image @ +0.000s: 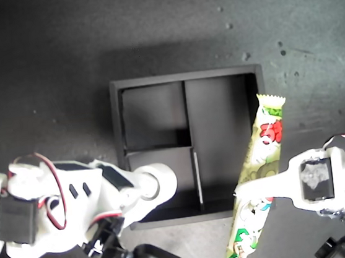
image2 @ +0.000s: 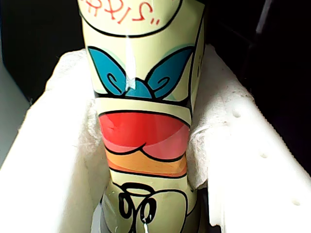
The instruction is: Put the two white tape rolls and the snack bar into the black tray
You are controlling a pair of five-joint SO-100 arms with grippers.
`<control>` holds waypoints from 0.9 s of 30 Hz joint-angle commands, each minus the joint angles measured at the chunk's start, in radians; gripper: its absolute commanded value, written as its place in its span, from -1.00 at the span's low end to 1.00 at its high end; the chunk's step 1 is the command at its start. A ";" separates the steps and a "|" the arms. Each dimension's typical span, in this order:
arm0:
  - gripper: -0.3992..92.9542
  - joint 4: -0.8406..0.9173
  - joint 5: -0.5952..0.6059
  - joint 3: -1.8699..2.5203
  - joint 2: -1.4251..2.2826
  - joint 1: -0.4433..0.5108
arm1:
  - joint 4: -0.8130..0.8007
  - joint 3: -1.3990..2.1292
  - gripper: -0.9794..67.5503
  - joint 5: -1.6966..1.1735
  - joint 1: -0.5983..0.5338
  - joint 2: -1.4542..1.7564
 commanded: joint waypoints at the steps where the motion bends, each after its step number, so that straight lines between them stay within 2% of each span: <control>1: -0.99 -0.060 -0.035 0.005 -0.003 0.021 | -0.026 0.002 -0.94 0.017 0.008 0.006; 11: -0.99 -0.084 -0.049 -0.015 -0.038 0.046 | -0.046 0.023 -0.91 0.023 -0.002 0.006; 18: -0.76 -0.092 -0.060 -0.011 -0.025 0.064 | -0.046 0.040 -0.85 0.038 -0.020 0.006; 27: -0.74 -0.095 -0.066 -0.014 -0.012 0.080 | -0.074 0.063 -0.84 0.054 -0.035 0.006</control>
